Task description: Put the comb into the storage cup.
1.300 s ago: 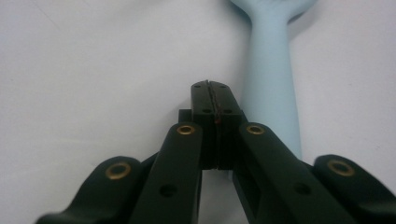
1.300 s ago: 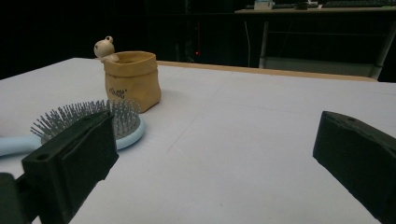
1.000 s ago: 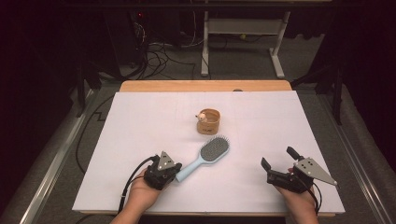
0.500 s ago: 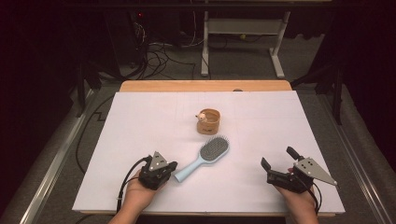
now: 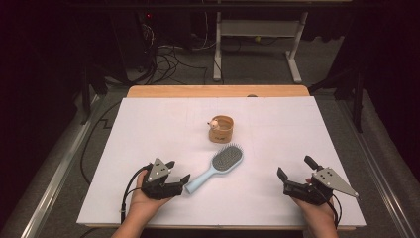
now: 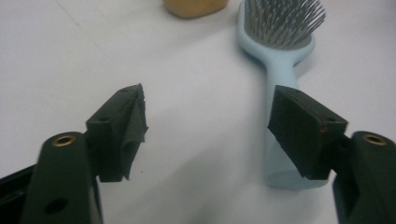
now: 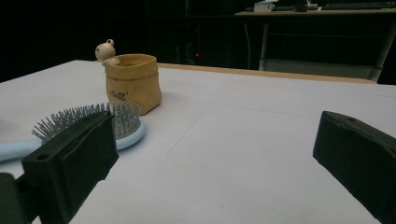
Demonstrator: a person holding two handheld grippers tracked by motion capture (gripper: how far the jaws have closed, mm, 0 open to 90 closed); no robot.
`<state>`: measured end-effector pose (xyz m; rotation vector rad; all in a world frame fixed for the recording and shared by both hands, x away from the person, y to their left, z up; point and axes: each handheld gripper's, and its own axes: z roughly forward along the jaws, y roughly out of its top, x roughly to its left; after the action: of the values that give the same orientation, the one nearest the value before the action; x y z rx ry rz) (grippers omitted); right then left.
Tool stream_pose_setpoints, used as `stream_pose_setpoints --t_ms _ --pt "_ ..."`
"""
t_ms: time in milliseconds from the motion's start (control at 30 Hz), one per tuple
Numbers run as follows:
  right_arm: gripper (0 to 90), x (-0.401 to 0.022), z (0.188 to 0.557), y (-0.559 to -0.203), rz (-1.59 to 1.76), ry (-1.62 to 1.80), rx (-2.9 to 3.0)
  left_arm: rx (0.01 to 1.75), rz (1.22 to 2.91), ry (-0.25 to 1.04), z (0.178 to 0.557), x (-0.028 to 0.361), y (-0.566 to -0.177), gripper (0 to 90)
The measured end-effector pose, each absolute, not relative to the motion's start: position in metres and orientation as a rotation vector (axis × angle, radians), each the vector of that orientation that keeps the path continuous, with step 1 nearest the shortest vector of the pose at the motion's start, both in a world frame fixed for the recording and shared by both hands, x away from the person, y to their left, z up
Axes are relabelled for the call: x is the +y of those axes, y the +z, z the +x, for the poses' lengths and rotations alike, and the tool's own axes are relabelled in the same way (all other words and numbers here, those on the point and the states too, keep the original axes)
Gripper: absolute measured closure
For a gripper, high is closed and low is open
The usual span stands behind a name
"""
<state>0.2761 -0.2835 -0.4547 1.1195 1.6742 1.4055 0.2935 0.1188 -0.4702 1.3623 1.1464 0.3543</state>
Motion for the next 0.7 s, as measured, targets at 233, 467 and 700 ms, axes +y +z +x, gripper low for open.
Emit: stream_pose_setpoints --t_ms 233,467,700 --pt "0.3 -0.2836 0.2759 -0.4545 1.117 1.406 1.674 1.106 1.327 0.3 0.291 0.1212 -0.4605 15.7" --pt "0.3 -0.2832 0.2761 -0.4544 1.116 1.405 1.674 1.086 1.359 0.282 0.292 0.1189 -0.4648 5.4" --pt "0.3 -0.2828 0.2763 -0.4546 1.116 1.403 1.675 1.066 1.374 0.287 0.291 0.113 -0.4677 0.4"
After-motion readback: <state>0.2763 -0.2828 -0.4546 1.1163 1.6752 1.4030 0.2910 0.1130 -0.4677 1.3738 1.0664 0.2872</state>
